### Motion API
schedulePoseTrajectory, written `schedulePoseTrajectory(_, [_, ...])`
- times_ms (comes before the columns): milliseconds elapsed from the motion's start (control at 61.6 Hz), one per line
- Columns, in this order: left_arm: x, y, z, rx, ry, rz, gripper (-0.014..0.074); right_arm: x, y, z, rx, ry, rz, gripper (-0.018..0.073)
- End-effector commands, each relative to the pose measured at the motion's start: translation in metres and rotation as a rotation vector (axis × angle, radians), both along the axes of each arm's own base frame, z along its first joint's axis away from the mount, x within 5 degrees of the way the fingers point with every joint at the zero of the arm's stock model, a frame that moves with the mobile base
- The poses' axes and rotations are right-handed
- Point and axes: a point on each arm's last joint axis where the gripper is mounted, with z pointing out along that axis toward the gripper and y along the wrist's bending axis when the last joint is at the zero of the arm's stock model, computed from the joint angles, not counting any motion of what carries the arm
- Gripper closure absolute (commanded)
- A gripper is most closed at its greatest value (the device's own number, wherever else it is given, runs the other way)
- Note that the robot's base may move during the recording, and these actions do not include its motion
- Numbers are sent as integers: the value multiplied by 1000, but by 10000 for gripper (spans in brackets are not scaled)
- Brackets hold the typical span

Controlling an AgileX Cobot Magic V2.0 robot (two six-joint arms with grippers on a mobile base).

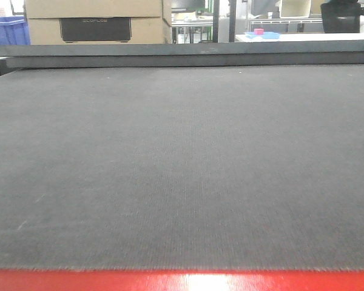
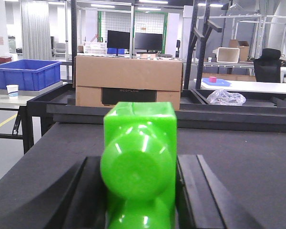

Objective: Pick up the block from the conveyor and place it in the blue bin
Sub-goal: 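Raise both held blocks above the conveyor, then drive the base away from the conveyor holding both blocks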

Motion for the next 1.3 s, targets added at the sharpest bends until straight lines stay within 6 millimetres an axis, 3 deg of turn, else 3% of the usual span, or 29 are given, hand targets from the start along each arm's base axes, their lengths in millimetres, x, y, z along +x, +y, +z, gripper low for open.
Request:
schedulePoseTrajectory(0, [-1, 0, 1, -6, -13, 0, 707, -1, 0, 2, -18, -29, -4, 727])
schedulePoseTrajectory(1282, [-5, 0, 3, -6, -52, 1, 707, -4, 0, 4, -17, -58, -4, 727])
